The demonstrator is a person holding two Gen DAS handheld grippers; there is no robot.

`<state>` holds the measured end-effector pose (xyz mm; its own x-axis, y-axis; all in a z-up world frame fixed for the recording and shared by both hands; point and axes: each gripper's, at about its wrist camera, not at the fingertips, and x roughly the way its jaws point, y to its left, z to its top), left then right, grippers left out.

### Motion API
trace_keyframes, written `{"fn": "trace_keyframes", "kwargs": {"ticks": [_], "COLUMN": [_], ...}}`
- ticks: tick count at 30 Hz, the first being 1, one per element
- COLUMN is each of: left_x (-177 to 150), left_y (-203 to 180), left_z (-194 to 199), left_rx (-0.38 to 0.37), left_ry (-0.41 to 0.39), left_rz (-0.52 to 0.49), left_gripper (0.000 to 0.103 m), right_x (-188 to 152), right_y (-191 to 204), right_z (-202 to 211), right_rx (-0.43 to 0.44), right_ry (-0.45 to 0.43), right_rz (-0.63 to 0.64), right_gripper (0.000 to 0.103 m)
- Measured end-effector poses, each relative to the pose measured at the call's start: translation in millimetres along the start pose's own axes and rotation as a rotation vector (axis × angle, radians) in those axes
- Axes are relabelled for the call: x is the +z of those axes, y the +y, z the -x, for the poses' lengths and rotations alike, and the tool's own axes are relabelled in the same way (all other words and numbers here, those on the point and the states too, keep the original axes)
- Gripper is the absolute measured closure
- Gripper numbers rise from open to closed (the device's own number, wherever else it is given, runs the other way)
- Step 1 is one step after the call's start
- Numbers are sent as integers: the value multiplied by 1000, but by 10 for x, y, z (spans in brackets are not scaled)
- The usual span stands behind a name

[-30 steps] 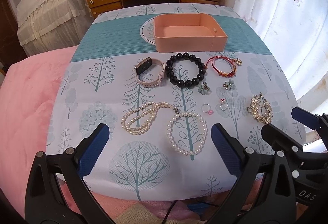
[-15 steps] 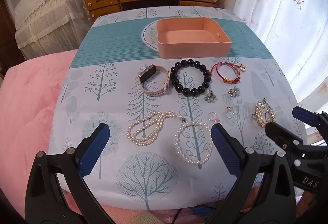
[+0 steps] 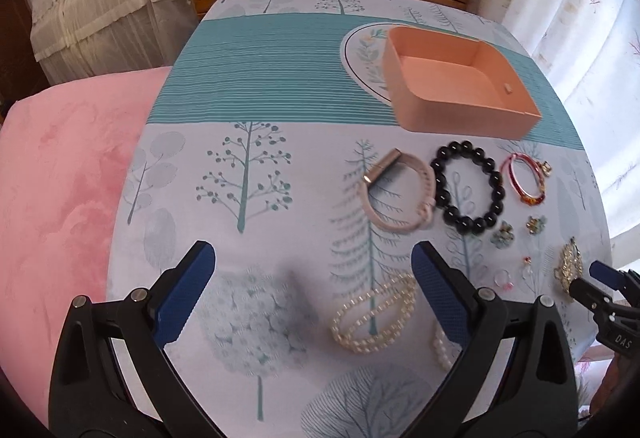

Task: Organize jewelry
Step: 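Grasp the pink-band smartwatch with the left gripper while the right gripper grasps the gold leaf hair comb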

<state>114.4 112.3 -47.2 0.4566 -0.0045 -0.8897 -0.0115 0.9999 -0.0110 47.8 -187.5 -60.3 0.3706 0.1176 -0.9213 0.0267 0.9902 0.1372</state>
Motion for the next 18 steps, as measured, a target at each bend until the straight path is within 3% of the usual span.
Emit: {"fn": "trace_keyframes", "kwargs": {"ticks": [5, 13, 18], "left_x": [163, 254, 335], "left_y": [-7, -260, -338], "left_z": [-256, -490, -676], "left_rx": [-34, -81, -66], "left_ry": [48, 98, 143], "left_rz": [-16, -20, -7], "left_gripper": [18, 23, 47], "right_x": [18, 8, -2], "right_y": [44, 39, 66], "right_z": [-153, -133, -141], "right_rx": [30, 77, 98], "right_ry": [37, 47, 53], "right_rz": [30, 71, 89], "right_gripper": [39, 45, 50]}}
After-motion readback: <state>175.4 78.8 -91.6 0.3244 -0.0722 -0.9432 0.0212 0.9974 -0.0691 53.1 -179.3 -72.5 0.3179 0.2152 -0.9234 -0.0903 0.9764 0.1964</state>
